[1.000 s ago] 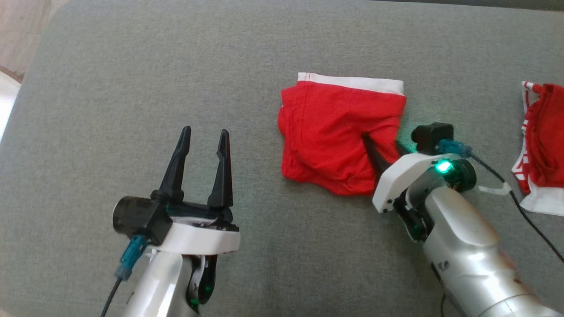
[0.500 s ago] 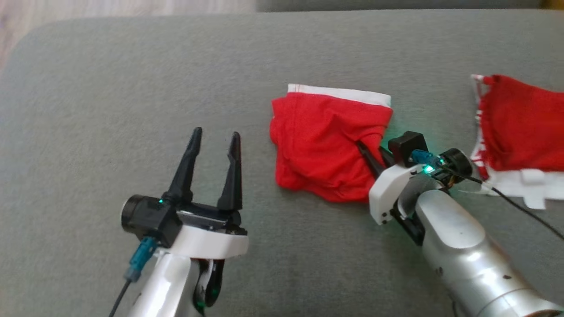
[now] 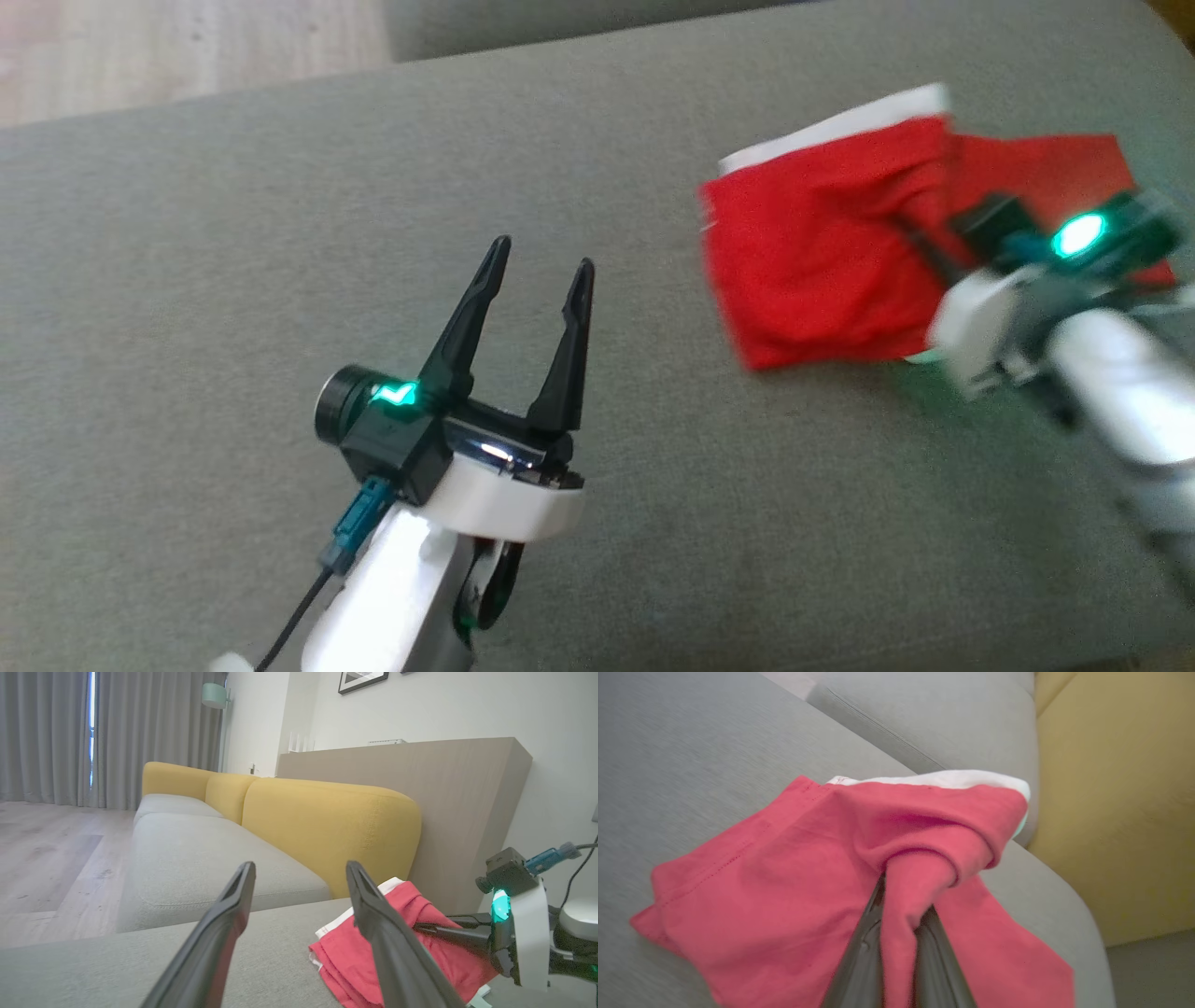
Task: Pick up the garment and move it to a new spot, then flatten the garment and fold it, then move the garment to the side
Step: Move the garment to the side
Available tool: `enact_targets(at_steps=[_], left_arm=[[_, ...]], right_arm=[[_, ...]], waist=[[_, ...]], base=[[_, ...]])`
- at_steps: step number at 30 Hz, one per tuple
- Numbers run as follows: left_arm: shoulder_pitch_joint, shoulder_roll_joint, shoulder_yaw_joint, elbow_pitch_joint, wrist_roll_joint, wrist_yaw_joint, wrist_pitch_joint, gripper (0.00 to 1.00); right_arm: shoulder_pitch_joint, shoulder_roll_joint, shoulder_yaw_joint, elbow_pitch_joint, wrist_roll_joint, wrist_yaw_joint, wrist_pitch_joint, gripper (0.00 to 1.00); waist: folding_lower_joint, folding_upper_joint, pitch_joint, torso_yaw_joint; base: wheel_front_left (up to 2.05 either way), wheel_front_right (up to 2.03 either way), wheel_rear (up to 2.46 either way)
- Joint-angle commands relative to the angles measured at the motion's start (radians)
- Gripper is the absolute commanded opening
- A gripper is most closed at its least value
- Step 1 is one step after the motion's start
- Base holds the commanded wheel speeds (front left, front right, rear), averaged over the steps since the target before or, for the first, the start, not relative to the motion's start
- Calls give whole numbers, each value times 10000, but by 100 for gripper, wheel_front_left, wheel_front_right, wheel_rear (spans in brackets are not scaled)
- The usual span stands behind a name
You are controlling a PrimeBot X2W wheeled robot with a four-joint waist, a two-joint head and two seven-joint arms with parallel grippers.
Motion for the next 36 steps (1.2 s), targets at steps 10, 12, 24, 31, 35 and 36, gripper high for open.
enact_targets(at_steps=[10, 12, 24, 31, 35, 36], left_arm=[[-1181, 52, 1, -505, -169, 74, -94, 100], [-1298, 52, 0, -506, -161, 51, -94, 100], [-1533, 52, 228, -430, -136, -24, -94, 100], [-1443, 52, 431, -376, -94, -61, -94, 100], [-1340, 52, 535, -359, -19, -78, -94, 100], [-1310, 52, 558, -356, -18, -81, -94, 100]], right_arm=[[-702, -3070, 358, -1681, 1418, 65, 1107, 0], [-755, -3493, 365, -1621, 1422, 65, 1143, 0], [-384, -3773, -382, -179, 1788, 65, 1095, 0], [-350, -3377, -663, 330, 1869, 65, 1228, 100], [-435, -3042, -1161, 594, 2068, 65, 974, 100], [-446, -2946, -1258, 633, 2137, 65, 946, 100]], waist=[[1, 0, 1268, -191], [1, 0, 1487, -105], [1, 0, 2038, 347], [1, 0, 1923, 349], [1, 0, 1709, 290], [1, 0, 1634, 276]], base=[[0, 0, 0], [0, 0, 0], [0, 0, 0], [0, 0, 0], [0, 0, 0], [0, 0, 0]])
